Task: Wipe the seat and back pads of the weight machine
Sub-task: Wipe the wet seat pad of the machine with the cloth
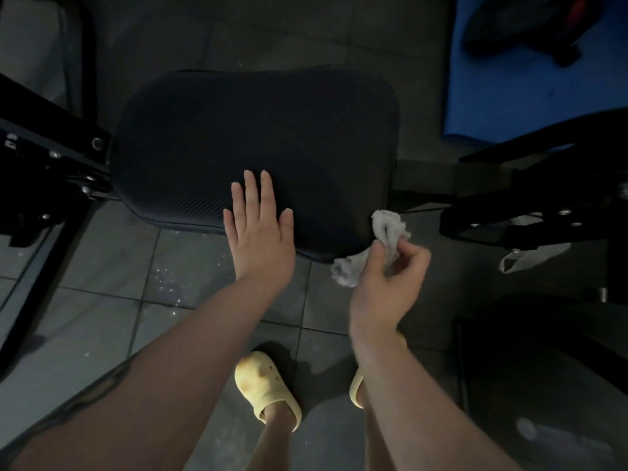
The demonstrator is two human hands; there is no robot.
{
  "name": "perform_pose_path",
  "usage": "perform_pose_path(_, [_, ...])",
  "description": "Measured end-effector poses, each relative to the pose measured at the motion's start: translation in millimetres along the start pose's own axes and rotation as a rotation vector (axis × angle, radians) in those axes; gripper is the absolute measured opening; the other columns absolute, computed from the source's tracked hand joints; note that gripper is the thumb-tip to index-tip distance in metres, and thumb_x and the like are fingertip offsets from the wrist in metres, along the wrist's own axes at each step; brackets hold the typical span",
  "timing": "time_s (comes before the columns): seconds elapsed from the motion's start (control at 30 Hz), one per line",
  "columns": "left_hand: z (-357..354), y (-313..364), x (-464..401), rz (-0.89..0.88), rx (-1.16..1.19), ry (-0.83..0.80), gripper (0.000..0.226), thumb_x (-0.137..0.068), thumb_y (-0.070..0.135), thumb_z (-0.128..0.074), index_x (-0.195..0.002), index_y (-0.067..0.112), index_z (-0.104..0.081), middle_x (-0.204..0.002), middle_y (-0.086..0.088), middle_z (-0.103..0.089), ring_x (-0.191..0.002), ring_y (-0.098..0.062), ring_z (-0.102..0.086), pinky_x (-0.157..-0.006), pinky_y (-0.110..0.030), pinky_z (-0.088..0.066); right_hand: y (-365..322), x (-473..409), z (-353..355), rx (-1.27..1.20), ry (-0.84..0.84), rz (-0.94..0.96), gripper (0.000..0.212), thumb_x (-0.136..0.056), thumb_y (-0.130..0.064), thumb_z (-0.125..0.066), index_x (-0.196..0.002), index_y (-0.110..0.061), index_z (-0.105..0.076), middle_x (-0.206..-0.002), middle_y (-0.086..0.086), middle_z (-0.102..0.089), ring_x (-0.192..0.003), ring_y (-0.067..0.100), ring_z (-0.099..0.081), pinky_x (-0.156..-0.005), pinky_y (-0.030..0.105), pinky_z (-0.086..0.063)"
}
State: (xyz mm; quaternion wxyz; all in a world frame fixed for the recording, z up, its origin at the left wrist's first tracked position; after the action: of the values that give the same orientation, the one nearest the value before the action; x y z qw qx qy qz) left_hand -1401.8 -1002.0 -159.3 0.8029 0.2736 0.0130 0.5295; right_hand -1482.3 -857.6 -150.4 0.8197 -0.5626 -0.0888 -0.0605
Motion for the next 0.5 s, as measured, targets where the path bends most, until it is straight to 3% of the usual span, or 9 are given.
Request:
perform_pose_path(0.13, [-1.1,0.9,0.2,0.028,0.023,0.017,0.057,-0.103,0.033,-0.025,-0.152,0.027,0.002,-0.161,0.006,0.01,-0.147,-0.015,0.015,-0.116,-0.036,0.011,4.4,23.0,0.5,0.036,-0.08,-0.013,0.017,-0.088,-0.015,-0.066,-0.096,-0.023,-0.053,-0.101,0.0,-0.059,-0.092,0.006,-0.056,-0.077,0.008,-0.042])
perform_pose_path(0.27, [-0.4,2.5,3.3,0.045,0.037,0.044,0.056,-0.103,0.033,-0.026,-0.152,0.027,-0.001,-0.161,0.006,0.008,-0.147,-0.014,0.014,-0.116,-0.034,0.011,-17.5,-24.8,15.8,0.092,-0.182,0.201,0.02,-0.087,-0.012,-0.067,-0.104,-0.016,-0.058,-0.103,0.002,-0.059,-0.096,0.014,-0.059,-0.085,0.025,-0.048])
perform_pose_path(0.4, [-4.3,9.6,13.9,0.147,0.124,0.146,0.054,-0.103,0.031,-0.028,-0.152,0.027,-0.008,-0.161,0.008,0.0,-0.148,-0.012,0.009,-0.118,-0.033,0.007,-54.5,-47.0,2.0,0.284,-0.503,0.523,0.026,-0.089,-0.012,-0.065,-0.115,-0.017,-0.062,-0.114,-0.004,-0.054,-0.103,-0.004,-0.051,-0.089,0.007,-0.038])
perform_pose_path(0.5, [-11.2,21.8,23.5,0.248,0.228,0.203,0.053,-0.103,0.028,-0.03,-0.152,0.025,-0.01,-0.161,0.008,-0.002,-0.147,-0.011,0.009,-0.119,-0.032,0.004,-63.6,-52.7,-9.0,0.426,-0.7,0.718,0.029,-0.092,-0.012,-0.062,-0.119,-0.021,-0.063,-0.118,-0.011,-0.05,-0.107,0.0,-0.05,-0.088,0.003,-0.036])
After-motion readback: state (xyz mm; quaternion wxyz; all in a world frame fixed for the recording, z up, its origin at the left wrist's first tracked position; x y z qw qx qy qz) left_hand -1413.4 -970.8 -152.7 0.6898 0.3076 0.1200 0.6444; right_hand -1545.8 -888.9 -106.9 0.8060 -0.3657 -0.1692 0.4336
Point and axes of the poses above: each hand's wrist, its own x-axis away from the middle knuckle, its own z-axis out of the back of the hand, y = z × x, the point moved 3 cm from there along -x, towards the middle knuckle
